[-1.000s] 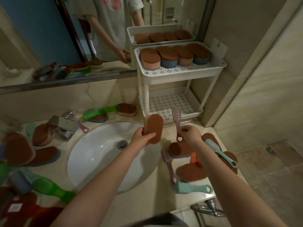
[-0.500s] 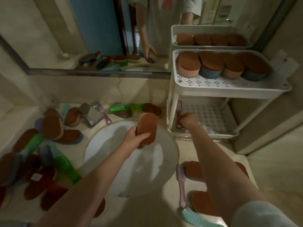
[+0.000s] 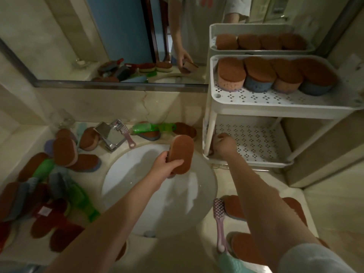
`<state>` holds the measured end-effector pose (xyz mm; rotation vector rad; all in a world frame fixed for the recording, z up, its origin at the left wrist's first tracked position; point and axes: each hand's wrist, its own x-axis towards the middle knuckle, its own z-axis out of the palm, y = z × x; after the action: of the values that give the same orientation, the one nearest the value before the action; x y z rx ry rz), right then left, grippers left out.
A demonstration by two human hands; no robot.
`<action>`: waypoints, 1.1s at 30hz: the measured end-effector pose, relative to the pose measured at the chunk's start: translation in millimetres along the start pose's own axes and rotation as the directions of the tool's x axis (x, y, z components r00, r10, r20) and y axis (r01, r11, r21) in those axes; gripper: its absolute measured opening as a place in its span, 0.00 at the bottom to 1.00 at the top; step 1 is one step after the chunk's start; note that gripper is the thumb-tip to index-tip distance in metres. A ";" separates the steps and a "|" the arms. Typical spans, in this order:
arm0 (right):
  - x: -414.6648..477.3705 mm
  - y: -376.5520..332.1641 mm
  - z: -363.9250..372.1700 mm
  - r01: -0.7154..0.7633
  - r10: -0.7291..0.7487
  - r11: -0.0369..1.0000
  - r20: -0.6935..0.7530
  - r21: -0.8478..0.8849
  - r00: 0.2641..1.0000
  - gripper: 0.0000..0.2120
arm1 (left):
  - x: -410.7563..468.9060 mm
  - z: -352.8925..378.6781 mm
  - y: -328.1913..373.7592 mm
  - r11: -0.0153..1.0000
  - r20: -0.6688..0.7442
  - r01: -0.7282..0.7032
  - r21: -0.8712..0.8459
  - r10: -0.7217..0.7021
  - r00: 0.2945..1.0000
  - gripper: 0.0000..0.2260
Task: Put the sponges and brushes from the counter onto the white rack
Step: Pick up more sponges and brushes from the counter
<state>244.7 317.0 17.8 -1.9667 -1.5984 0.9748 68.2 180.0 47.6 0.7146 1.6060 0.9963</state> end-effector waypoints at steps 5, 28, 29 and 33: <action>-29.2 15.8 -27.4 0.071 -0.038 0.966 -0.136 0.250 0.990 0.11 | -6.0 14.5 0.0 0.998 0.128 0.024 0.063 -0.032 0.991 0.12; -131.2 -68.0 -186.2 0.523 -0.147 0.568 -0.547 0.635 0.824 0.09 | -76.5 111.0 177.3 0.694 0.229 -0.719 -0.024 0.704 0.672 0.15; -127.4 -71.5 -192.5 0.522 -0.107 0.564 -0.570 0.640 0.815 0.10 | -71.7 116.9 186.0 0.679 0.223 -0.733 0.039 0.709 0.669 0.17; -110.0 -76.1 -215.5 0.468 0.085 0.694 -0.708 0.547 0.701 0.16 | -53.5 128.9 198.9 0.530 0.238 -0.778 0.338 0.751 0.616 0.18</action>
<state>343.4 252.4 242.3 -1.2979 -0.7939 0.5027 198.2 259.9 236.7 1.8614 1.4445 1.2238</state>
